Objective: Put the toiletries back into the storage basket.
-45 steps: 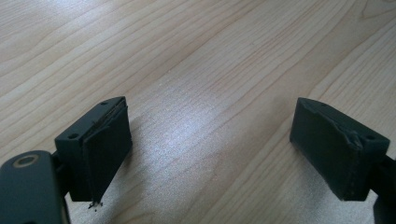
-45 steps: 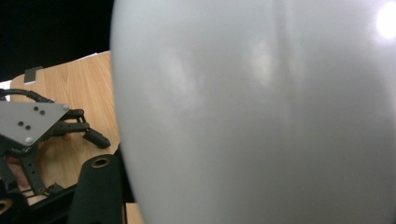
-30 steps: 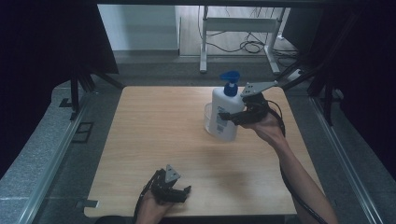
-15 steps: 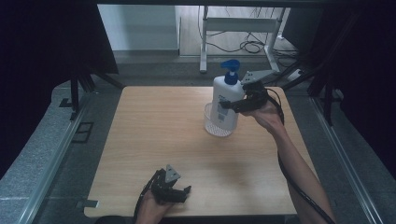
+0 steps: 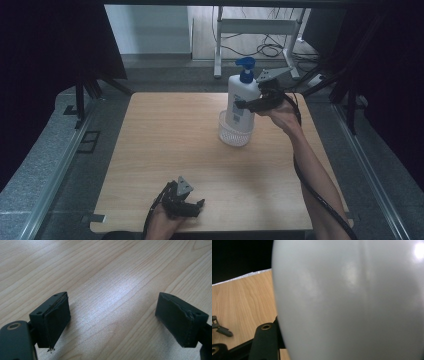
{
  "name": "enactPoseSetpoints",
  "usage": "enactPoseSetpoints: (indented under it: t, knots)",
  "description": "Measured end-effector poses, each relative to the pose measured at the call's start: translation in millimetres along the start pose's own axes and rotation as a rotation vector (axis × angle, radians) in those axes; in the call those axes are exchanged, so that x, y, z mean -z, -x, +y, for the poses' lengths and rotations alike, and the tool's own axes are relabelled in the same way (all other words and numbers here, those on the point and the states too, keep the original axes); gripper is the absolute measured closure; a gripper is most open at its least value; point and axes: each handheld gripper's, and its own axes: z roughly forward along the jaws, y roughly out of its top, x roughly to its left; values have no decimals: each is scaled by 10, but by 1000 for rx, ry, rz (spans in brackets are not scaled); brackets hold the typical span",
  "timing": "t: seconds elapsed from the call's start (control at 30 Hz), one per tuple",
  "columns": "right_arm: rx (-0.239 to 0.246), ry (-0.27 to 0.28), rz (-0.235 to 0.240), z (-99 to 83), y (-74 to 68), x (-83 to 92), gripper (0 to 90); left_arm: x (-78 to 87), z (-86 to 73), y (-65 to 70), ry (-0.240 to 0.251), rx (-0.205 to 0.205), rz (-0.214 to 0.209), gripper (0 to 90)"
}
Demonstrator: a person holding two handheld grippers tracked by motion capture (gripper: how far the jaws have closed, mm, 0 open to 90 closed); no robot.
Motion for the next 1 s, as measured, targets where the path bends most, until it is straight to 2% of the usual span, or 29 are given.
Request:
enactPoseSetpoints:
  t: [0.6, 1.0]
  knots:
    - [-14, -25, -18, -74, 108, -235, 377, 0, 0, -1, -1, -2, 0, 120]
    - [-13, -44, -27, -177, 116, -371, 377, 1, 0, 0, -3, -2, -2, 120]
